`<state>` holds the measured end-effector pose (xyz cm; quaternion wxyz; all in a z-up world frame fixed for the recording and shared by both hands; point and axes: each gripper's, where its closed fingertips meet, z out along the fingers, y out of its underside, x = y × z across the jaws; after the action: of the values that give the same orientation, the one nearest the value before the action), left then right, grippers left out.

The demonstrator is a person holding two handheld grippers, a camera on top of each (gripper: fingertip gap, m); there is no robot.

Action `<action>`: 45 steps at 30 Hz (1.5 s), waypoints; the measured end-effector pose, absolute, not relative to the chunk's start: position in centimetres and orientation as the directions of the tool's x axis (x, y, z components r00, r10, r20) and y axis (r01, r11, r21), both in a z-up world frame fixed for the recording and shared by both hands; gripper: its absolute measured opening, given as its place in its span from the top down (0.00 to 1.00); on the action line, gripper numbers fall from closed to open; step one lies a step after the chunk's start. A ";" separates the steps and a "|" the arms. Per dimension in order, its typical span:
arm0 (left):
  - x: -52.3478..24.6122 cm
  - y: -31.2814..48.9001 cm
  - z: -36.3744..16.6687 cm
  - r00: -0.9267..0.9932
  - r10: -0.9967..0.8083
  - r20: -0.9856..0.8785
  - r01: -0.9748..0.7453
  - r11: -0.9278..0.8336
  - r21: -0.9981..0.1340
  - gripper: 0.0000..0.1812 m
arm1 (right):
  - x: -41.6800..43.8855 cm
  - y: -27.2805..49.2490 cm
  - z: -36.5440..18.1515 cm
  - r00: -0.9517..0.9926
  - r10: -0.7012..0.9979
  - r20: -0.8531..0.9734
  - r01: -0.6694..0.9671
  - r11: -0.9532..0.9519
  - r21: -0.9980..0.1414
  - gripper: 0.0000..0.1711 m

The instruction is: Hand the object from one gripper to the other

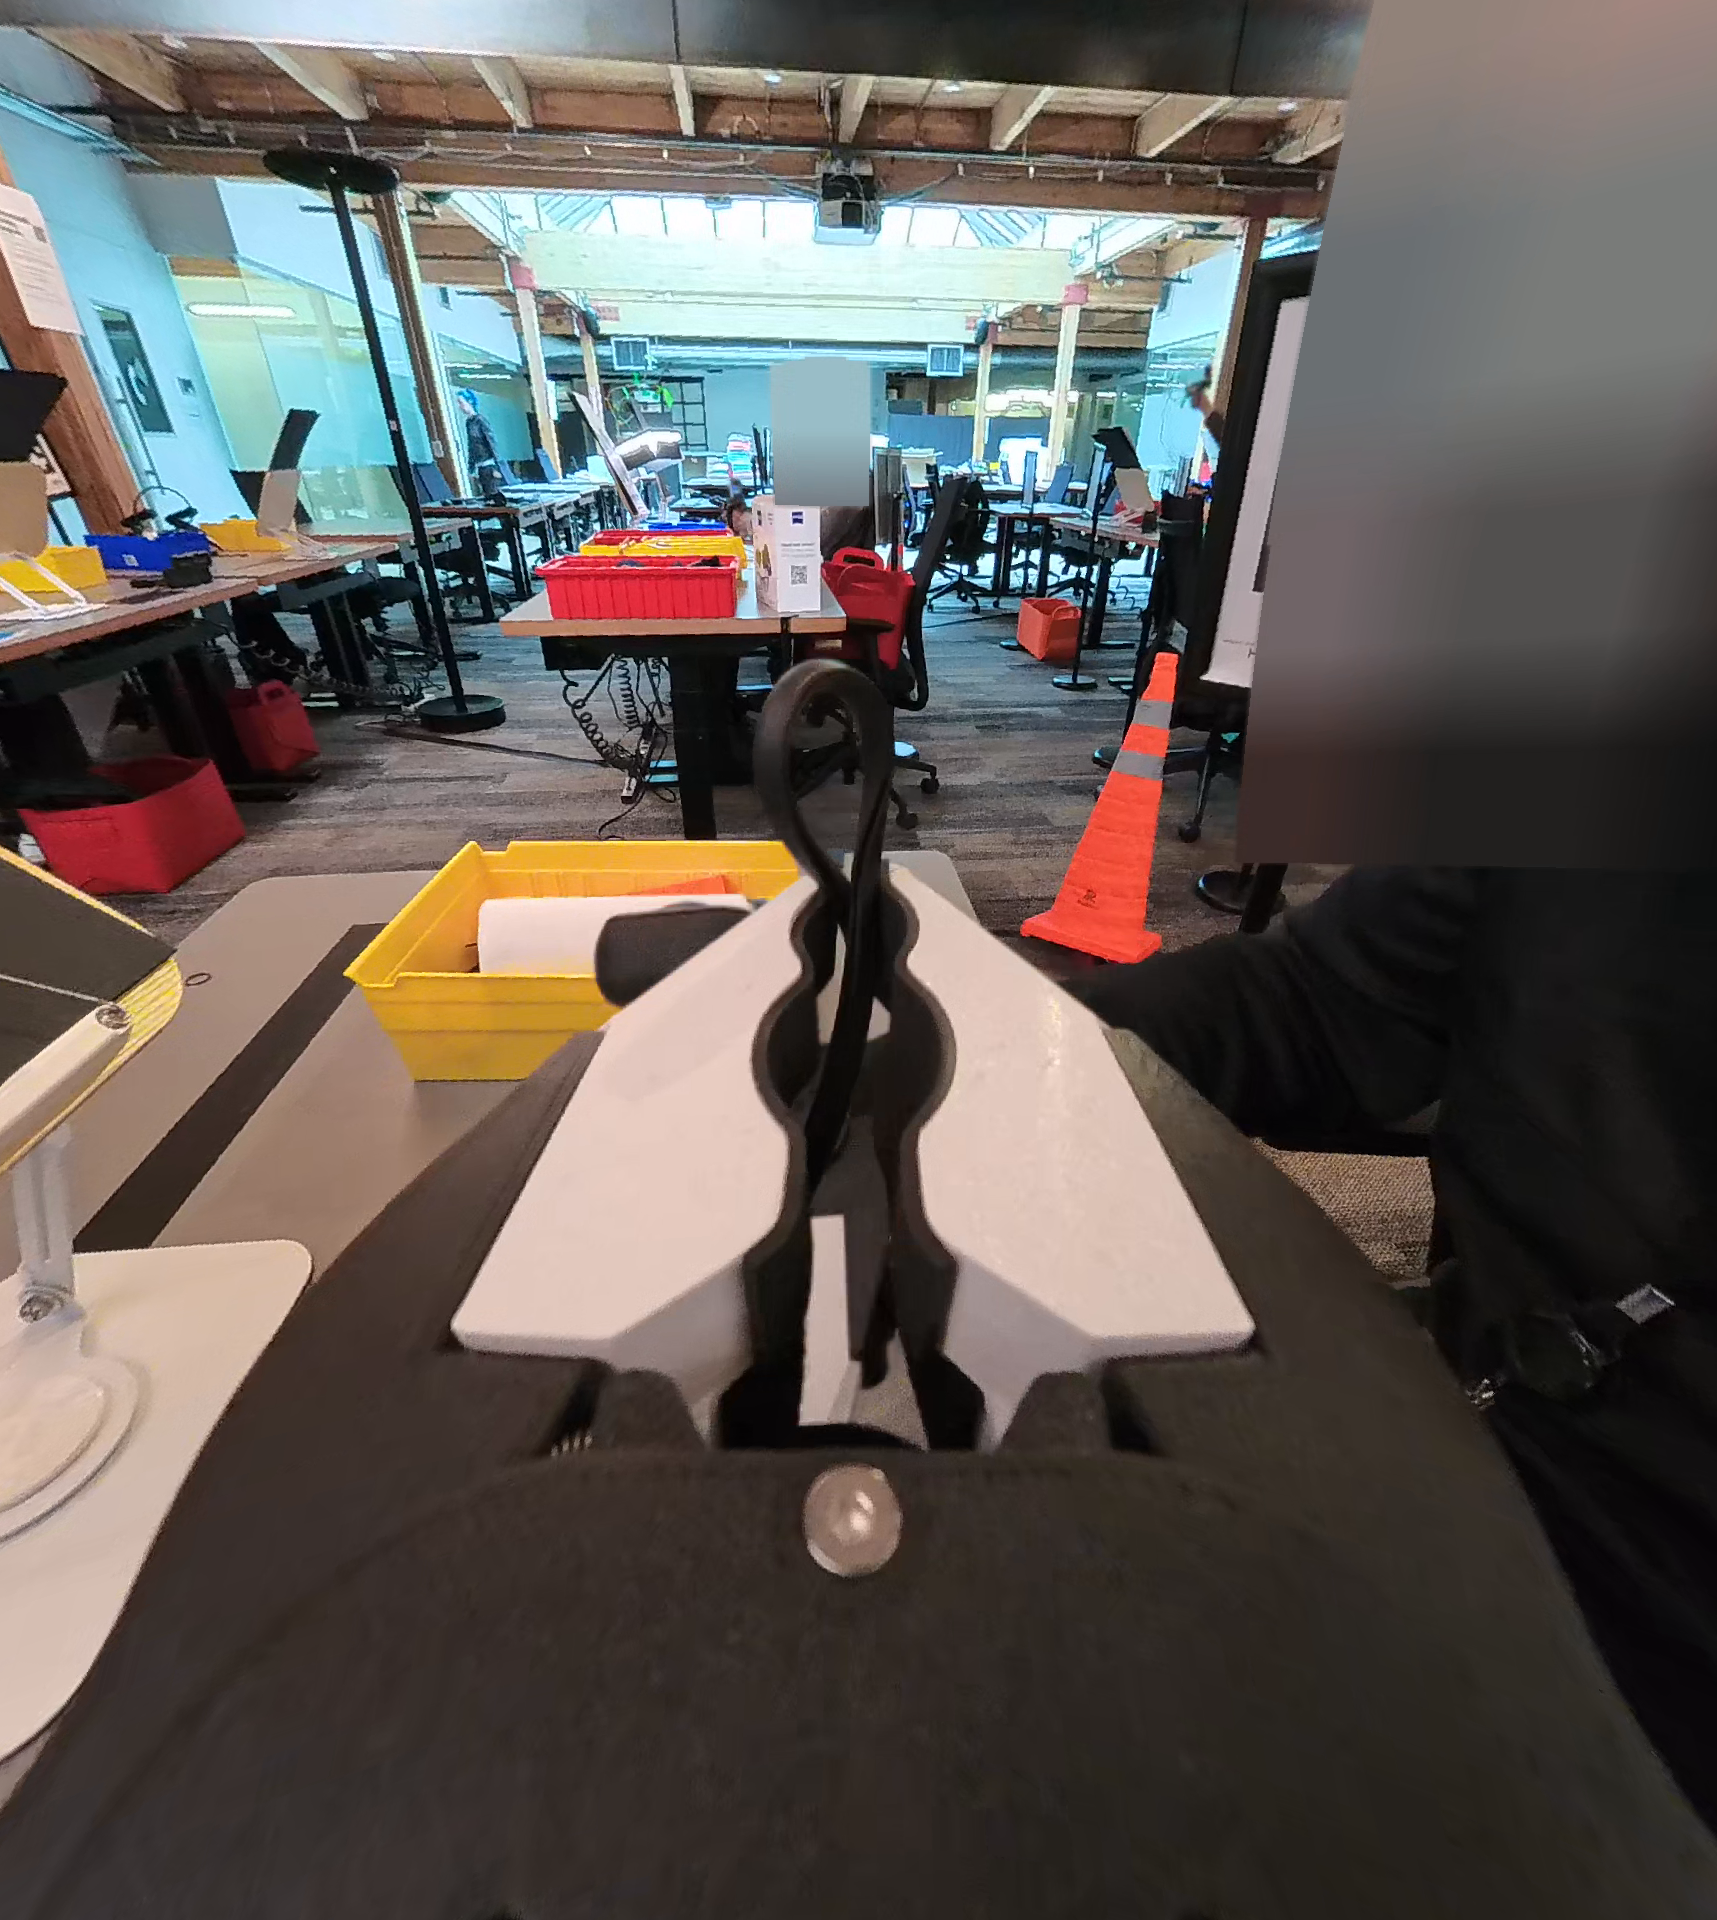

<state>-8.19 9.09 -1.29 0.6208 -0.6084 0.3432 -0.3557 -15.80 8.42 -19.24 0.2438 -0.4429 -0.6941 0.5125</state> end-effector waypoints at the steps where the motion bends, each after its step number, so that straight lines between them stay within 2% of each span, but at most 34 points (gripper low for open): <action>1: -8.1 9.1 -1.3 0.510 -0.860 0.006 0.026 0.008 -1.000 0.98 | -15.8 8.3 -19.3 -0.497 0.859 -0.122 0.355 0.074 -0.932 0.87; 2: -8.1 9.0 -1.3 0.507 -0.862 0.007 0.025 0.007 -1.000 0.98 | -15.8 8.2 -19.5 -0.505 0.854 -0.124 0.350 0.072 -0.934 0.97; 3: -8.1 9.0 -1.3 0.506 -0.862 0.006 0.023 0.006 -1.000 0.98 | -15.8 8.3 -19.7 -0.503 0.855 -0.128 0.360 0.072 -0.930 1.00; 7: -8.8 9.1 -1.7 0.507 -0.862 0.017 0.005 -0.017 -1.000 0.98 | -15.6 10.9 -19.3 -0.413 0.906 -0.089 0.385 0.085 -0.919 1.00; 15: -11.2 9.4 -5.0 0.510 -0.857 0.073 -0.107 -0.147 -0.983 0.93 | -12.3 19.3 -13.1 -0.107 0.988 0.113 0.316 0.141 -0.938 1.00; 18: -11.6 9.4 -6.7 0.505 -0.856 0.109 -0.160 -0.218 -0.963 0.83 | -10.8 20.8 -10.5 -0.027 0.984 0.174 0.281 0.175 -0.944 1.00; 21: -12.4 9.5 -7.8 0.529 -0.842 0.109 -0.202 -0.249 -0.947 0.62 | -9.6 21.4 -8.5 0.025 0.967 0.254 0.270 0.238 -0.933 1.00; 24: -13.2 9.7 -7.1 0.558 -0.823 0.108 -0.169 -0.240 -0.956 0.52 | -8.9 21.3 -6.6 0.056 0.941 0.334 0.255 0.310 -0.916 1.00; 28: -13.2 10.3 -4.1 0.583 -0.805 0.105 -0.045 -0.162 -0.986 0.52 | -8.8 19.9 -5.2 0.056 0.907 0.417 0.259 0.390 -0.883 1.00; 31: -11.7 10.6 -3.9 0.608 -0.792 0.054 -0.091 -0.137 -0.986 0.47 | -9.3 19.0 -5.0 0.060 0.868 0.492 0.293 0.456 -0.840 1.00; 37: -8.5 11.8 -4.1 0.622 -0.781 0.055 -0.075 -0.130 -0.989 0.36 | -10.5 15.7 -4.3 0.001 0.827 0.562 0.247 0.544 -0.802 1.00; 38: -8.2 11.9 -4.4 0.625 -0.779 0.044 -0.088 -0.127 -0.988 0.37 | -10.6 15.2 -4.3 -0.009 0.824 0.567 0.238 0.552 -0.799 1.00; 39: -8.0 12.0 -4.7 0.628 -0.778 0.021 -0.111 -0.116 -0.987 0.43 | -10.8 14.8 -4.3 -0.019 0.823 0.567 0.233 0.555 -0.798 1.00; 40: -7.8 11.8 -4.9 0.621 -0.784 -0.004 -0.135 -0.102 -0.986 0.52 | -10.9 14.5 -4.2 -0.024 0.820 0.572 0.227 0.562 -0.795 1.00; 43: -6.5 10.1 -4.6 0.529 -0.848 -0.033 -0.155 -0.058 -0.986 0.88 | -11.1 14.2 -4.2 -0.024 0.811 0.584 0.226 0.573 -0.788 1.00; 44: -6.4 9.9 -4.4 0.529 -0.847 -0.054 -0.163 -0.039 -0.986 0.95 | -11.1 14.2 -4.2 -0.022 0.811 0.584 0.225 0.574 -0.788 1.00; 45: -6.5 9.9 -4.4 0.537 -0.841 -0.069 -0.180 -0.034 -0.983 0.99 | -11.0 14.2 -4.1 -0.021 0.812 0.583 0.215 0.574 -0.791 1.00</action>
<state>-6.53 9.89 -4.38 0.5773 -0.6599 0.3868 -0.2859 -11.05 14.19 -4.05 0.5846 -0.3847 -0.6671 0.2554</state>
